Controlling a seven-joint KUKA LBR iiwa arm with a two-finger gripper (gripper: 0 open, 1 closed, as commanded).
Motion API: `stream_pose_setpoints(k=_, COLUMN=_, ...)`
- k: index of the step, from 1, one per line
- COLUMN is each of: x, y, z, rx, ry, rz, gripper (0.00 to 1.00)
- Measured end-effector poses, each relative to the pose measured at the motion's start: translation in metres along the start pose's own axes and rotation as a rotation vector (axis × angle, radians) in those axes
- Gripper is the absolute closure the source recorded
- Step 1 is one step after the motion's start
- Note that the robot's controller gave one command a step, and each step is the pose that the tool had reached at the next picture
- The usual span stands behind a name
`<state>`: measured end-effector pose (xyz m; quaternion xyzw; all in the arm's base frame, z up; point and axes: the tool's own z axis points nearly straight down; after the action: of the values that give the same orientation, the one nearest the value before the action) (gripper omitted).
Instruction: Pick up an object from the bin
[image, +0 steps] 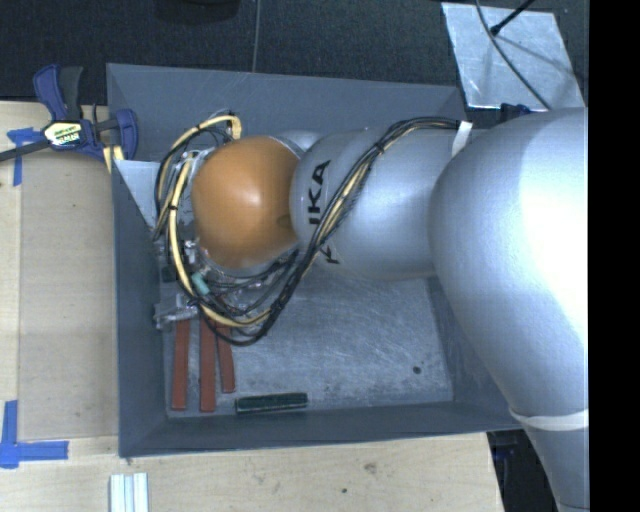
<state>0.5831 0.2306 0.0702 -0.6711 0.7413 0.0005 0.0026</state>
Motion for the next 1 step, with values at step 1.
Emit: stream_pose_setpoints(k=1, x=0.0004, y=-0.0003, z=-0.0008, rx=0.000, ry=0.000, rz=0.003, gripper=1.00)
